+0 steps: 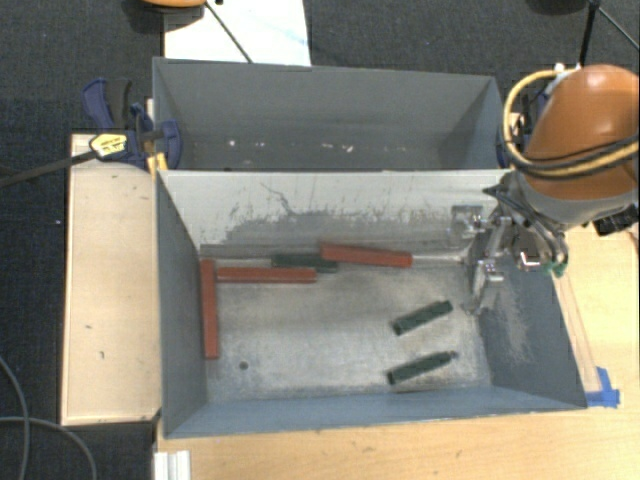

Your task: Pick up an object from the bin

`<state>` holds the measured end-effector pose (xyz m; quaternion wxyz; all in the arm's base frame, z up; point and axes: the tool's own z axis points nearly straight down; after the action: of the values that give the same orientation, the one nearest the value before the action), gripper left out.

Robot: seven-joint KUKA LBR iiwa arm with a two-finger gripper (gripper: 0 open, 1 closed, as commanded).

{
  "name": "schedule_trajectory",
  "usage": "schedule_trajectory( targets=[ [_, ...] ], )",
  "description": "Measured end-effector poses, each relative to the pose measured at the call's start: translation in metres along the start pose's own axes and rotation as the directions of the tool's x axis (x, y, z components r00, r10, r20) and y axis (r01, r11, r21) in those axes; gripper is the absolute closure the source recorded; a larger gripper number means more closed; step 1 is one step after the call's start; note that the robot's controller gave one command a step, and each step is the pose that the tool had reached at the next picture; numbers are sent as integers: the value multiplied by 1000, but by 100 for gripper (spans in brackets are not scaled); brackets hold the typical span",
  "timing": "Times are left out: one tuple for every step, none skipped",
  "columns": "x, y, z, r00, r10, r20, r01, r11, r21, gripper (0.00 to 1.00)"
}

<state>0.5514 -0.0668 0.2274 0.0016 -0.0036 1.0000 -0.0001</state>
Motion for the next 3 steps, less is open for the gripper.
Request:
schedule_trajectory(
  targets=[
    [0, 0, 0, 1000, 0, 0, 0, 1000, 0, 0],
    [29, -9, 45, 1000, 25, 6, -25, 1000, 0, 0],
    [21, -16, 105, 1000, -23, 3, 23, 1000, 1, 0]
  ],
)
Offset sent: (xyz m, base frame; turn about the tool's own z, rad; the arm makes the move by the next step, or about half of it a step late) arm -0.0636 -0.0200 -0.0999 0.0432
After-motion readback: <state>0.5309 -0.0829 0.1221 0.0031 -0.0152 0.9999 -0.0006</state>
